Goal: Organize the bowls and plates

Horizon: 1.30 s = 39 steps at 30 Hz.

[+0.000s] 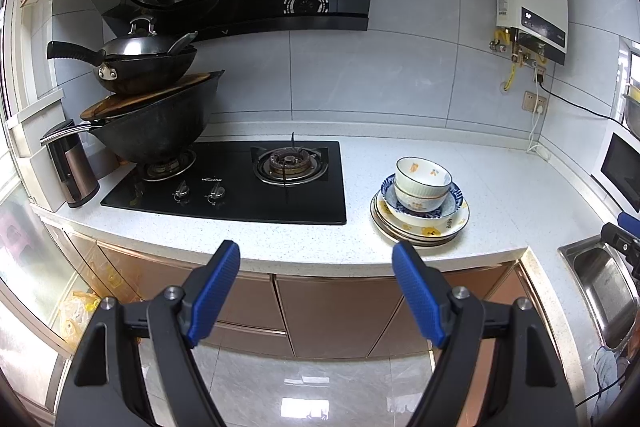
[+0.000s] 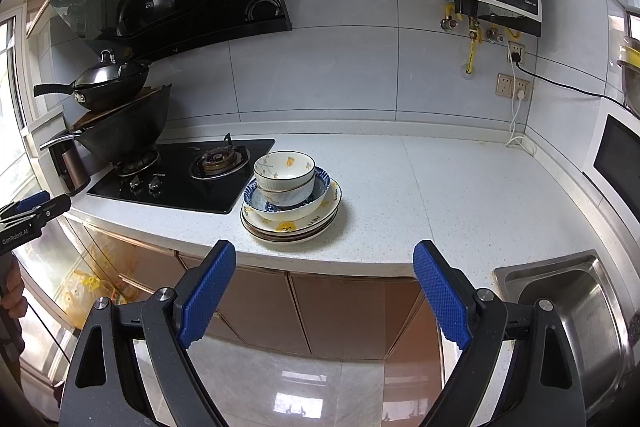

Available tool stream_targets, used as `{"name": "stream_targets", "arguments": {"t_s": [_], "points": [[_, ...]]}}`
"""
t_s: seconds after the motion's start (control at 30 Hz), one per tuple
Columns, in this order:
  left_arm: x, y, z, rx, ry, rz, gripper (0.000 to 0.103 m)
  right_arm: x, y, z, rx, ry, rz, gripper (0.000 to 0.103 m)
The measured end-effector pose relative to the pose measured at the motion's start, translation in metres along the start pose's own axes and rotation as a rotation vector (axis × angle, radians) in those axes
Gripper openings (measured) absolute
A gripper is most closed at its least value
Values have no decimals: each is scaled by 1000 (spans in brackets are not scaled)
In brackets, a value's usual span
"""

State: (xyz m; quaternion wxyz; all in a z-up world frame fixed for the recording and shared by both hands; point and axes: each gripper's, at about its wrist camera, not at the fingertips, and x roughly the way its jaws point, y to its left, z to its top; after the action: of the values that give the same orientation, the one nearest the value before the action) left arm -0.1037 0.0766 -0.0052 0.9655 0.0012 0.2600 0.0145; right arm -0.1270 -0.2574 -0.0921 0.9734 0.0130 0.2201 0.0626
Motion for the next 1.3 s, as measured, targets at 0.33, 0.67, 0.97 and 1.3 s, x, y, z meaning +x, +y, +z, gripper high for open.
{"name": "stream_targets", "arguments": {"t_s": [0.33,0.67,0.97,1.3], "points": [[0,1,1,0,-2,4,78,0,-1,0,0,0,1,87],[0,4,1,-6,2,7,78,0,0,0,0,0,0,87],[-3,5,0,-19,-6,10,78,0,0,0,-1,-2,0,87],[-4,5,0,-19,-4,11,78,-1,0,0,0,-2,0,87]]}}
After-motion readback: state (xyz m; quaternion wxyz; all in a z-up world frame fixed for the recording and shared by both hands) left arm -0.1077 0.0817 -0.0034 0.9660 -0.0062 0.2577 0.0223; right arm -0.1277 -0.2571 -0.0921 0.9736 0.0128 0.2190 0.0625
